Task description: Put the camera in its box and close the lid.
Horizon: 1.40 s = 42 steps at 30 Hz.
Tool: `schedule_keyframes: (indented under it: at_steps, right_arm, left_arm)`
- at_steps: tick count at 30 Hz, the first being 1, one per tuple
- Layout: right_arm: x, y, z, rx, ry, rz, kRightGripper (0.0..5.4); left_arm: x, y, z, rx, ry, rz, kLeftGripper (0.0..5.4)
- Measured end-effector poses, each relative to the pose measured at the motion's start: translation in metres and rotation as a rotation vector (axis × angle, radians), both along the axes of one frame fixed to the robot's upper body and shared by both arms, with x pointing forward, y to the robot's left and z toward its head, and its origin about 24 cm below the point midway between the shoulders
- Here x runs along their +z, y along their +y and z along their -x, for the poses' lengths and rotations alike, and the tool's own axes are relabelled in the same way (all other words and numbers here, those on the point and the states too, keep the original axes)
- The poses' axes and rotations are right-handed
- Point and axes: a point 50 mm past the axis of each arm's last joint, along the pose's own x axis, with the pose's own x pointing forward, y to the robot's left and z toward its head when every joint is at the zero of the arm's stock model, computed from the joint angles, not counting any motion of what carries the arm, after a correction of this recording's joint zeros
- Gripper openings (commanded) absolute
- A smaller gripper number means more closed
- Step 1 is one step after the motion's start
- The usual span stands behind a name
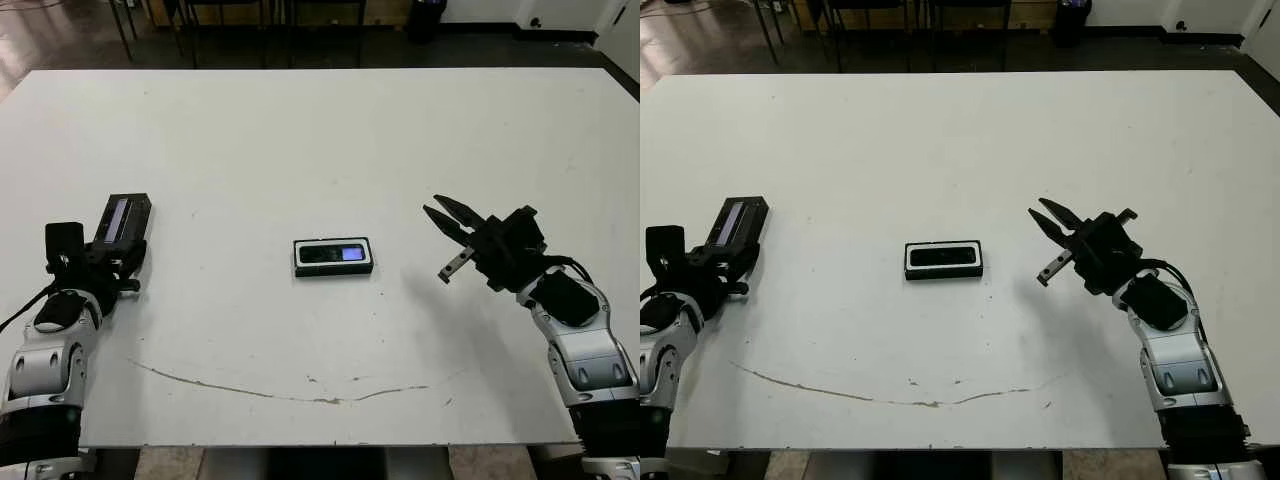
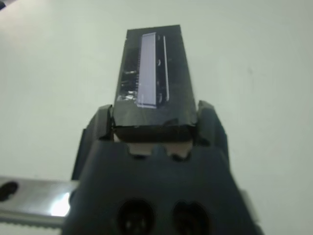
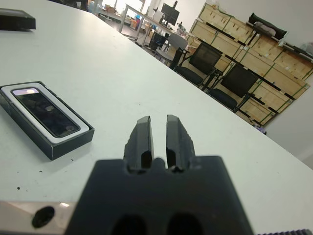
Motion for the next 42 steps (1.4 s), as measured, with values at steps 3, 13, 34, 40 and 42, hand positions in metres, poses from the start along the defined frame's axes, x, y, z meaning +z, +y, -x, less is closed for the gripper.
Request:
schedule_keyframes:
  at_steps: [3,13,34,40,42]
  right_arm:
    - [0.000,0.000,0.000,0.000,-0.001,0.000,0.00]
    - [-0.003,-0.002,0.000,0.012,-0.008,0.003,0.00]
    - [0.012,0.000,-0.007,-0.001,-0.038,-0.031,0.00]
    - [0.029,-0.009,-0.017,-0.012,-0.065,-0.085,0.00]
    - [0.034,-0.015,-0.020,-0.027,-0.061,-0.100,0.00]
  left_arm:
    - [-0.001,0.001,0.000,0.014,-0.019,-0.002,1.11]
    - [0.002,-0.013,0.008,-0.076,-0.098,-0.045,1.11]
    - [0.111,-0.074,-0.016,-1.058,-0.253,-0.184,1.11]
    - [0.104,-0.084,-0.030,-1.313,0.030,-0.202,1.11]
    - [0.102,-0.088,-0.031,-1.378,0.090,-0.189,1.11]
